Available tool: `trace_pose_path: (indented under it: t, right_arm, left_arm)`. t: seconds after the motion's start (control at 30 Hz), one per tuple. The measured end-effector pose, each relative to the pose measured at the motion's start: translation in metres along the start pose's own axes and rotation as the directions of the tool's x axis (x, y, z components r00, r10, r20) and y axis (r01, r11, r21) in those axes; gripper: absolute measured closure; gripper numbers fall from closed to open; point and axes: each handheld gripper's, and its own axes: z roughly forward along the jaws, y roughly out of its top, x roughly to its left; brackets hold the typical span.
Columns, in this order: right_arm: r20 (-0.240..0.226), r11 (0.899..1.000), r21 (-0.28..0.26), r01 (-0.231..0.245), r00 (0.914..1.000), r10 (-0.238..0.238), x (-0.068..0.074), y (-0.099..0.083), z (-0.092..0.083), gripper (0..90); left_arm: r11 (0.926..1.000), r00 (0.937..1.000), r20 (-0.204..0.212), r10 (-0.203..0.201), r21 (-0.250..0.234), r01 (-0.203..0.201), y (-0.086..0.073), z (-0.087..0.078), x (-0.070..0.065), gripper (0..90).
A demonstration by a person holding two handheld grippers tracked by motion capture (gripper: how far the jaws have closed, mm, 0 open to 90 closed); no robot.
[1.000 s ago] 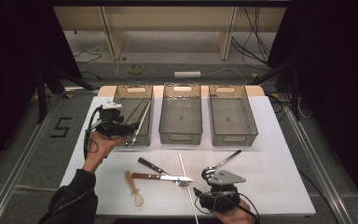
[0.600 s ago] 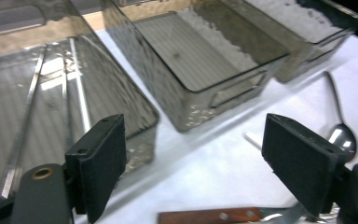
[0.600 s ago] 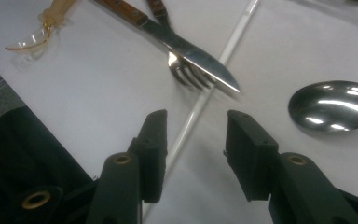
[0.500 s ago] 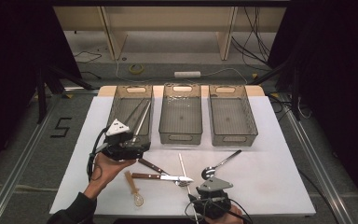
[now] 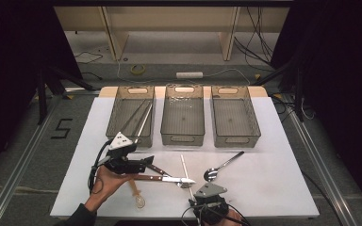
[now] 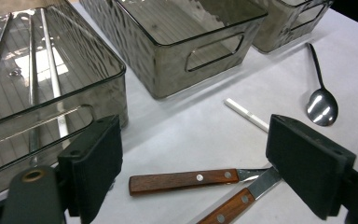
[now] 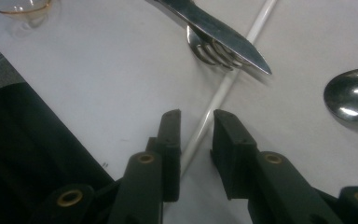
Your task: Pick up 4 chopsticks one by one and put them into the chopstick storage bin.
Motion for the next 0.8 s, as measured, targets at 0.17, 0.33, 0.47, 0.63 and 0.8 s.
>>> trace_pose_path:
  t: [0.17, 0.33, 0.47, 0.63, 0.8]
  right_arm:
    - [0.02, 1.0, 0.006, 0.007, 0.9998, -0.007, 0.0, 0.0, 0.001, 79.4]
    - [0.032, 1.0, 0.008, -0.022, 0.9993, 0.021, -0.005, 0.0, 0.0, 81.0]
    - [0.054, 1.0, 0.011, -0.029, 0.9982, 0.029, -0.006, 0.001, 0.0, 81.8]
    - [0.073, 0.996, 0.015, -0.088, 0.9936, 0.087, -0.016, 0.0, -0.002, 84.4]
    - [0.072, 0.994, 0.006, -0.113, 0.9911, 0.112, -0.017, -0.001, -0.001, 84.5]
  left_arm:
    - [0.9999, 0.9999, 0.001, 0.016, 0.006, -0.016, -0.001, 0.0, -0.003, 18.1]
    - [0.9999, 0.9999, 0.001, 0.013, 0.007, -0.013, -0.002, 0.0, -0.002, 18.1]
    - [0.9998, 0.9999, 0.004, 0.015, 0.009, -0.015, -0.002, 0.0, -0.004, 18.2]
    - [0.9998, 0.9999, 0.006, 0.016, 0.01, -0.016, -0.002, 0.0, -0.004, 18.2]
    - [0.9997, 0.9997, 0.01, 0.023, 0.012, -0.023, -0.002, 0.0, -0.006, 18.2]
